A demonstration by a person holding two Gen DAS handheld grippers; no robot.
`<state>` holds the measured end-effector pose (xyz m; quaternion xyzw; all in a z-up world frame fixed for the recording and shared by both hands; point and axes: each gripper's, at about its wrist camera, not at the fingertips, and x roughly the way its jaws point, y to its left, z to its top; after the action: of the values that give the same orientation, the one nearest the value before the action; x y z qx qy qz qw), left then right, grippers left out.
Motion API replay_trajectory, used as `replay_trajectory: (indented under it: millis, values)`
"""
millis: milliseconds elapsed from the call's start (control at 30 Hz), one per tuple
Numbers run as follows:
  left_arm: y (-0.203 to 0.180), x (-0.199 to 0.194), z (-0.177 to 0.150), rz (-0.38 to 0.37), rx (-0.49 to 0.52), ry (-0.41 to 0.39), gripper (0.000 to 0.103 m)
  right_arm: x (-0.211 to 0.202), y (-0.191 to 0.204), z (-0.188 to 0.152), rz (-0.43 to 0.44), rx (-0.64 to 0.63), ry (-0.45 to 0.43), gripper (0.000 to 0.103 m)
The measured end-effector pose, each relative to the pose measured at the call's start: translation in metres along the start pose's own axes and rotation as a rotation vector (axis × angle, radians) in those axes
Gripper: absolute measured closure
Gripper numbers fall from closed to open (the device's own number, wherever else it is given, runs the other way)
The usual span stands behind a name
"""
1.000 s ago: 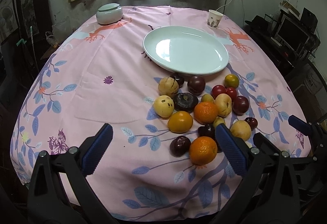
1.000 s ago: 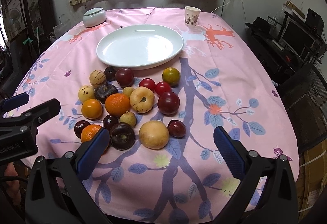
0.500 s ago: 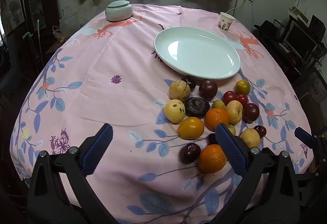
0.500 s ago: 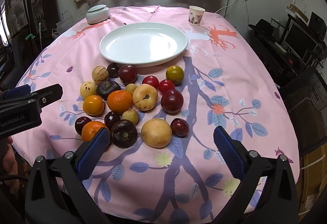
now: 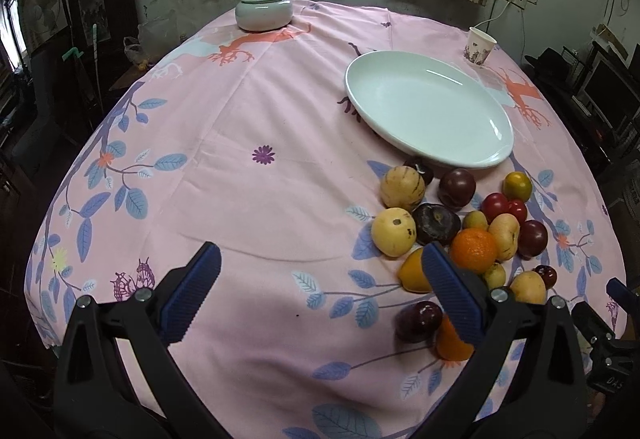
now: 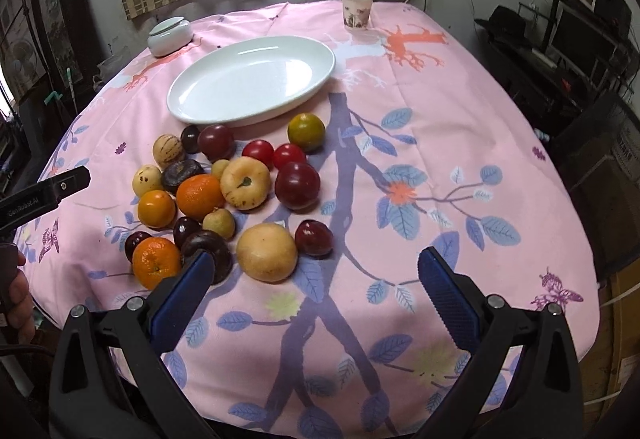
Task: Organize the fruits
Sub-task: 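Grasp a red plum with the right tool while the left tool grasps a small orange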
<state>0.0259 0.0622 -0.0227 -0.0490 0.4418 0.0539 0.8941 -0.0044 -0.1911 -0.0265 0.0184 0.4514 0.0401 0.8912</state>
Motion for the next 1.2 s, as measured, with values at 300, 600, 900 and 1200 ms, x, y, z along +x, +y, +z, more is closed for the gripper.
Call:
replay_trajectory:
  millis: [300,600,900,1200]
  values:
    - [-0.004,0.008,-0.019,0.054,0.078,0.030,0.002,0.016,-0.009,-0.001,0.003,-0.025,-0.018,0.023]
    - [-0.008,0.001,-0.017,-0.001,0.074,-0.020,0.002,0.052,0.007,0.040,0.049,-0.083,0.028,0.048]
    - [-0.004,0.013,-0.015,-0.003,0.081,0.014,0.002,0.093,0.008,0.048,0.104,-0.065,0.120,0.064]
    - [-0.020,0.025,-0.017,-0.070,0.109,0.077,0.002,0.048,0.004,0.037,0.146,-0.039,0.021,0.065]
